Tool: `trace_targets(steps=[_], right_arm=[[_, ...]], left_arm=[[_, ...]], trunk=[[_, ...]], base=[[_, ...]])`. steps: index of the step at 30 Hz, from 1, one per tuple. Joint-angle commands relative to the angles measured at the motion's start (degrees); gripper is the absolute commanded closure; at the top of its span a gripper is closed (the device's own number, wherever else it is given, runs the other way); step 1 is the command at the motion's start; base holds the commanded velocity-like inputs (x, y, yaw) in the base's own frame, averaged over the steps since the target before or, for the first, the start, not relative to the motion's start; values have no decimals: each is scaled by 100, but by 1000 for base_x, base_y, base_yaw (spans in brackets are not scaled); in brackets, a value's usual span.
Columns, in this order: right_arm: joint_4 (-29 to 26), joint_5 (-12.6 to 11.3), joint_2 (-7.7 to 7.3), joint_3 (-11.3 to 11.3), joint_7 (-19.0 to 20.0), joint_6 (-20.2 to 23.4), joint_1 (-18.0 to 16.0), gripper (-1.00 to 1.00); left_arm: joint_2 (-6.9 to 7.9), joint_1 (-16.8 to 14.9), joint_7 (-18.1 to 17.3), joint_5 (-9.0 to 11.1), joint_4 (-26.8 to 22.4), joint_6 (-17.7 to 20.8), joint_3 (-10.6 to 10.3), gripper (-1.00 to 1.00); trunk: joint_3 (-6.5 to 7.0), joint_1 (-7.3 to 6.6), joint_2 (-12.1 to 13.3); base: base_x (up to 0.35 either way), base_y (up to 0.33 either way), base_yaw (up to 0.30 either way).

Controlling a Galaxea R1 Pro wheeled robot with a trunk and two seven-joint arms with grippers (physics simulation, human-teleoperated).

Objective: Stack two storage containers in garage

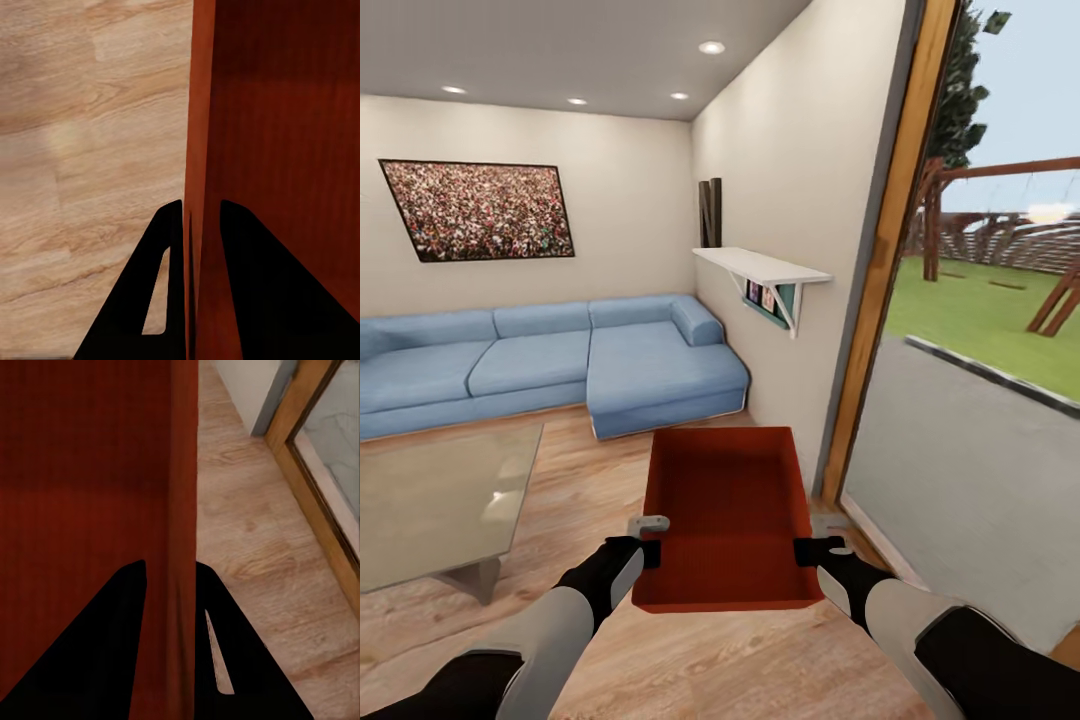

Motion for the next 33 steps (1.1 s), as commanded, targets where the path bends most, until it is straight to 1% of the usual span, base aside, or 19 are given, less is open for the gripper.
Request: trace_targets(steps=[1,33], right_arm=[[17,-89,-9,0,-68,-30,-5,100],[17,-89,-2,0,-76,-30,-5,100]], left_arm=[[3,-6,146,-142,-19,48,-6,100],[3,-6,146,-142,-19,48,-6,100]], trunk=[[-13,4,-14],[-13,4,-14]], base=[[0,0,275],[0,0,275]])
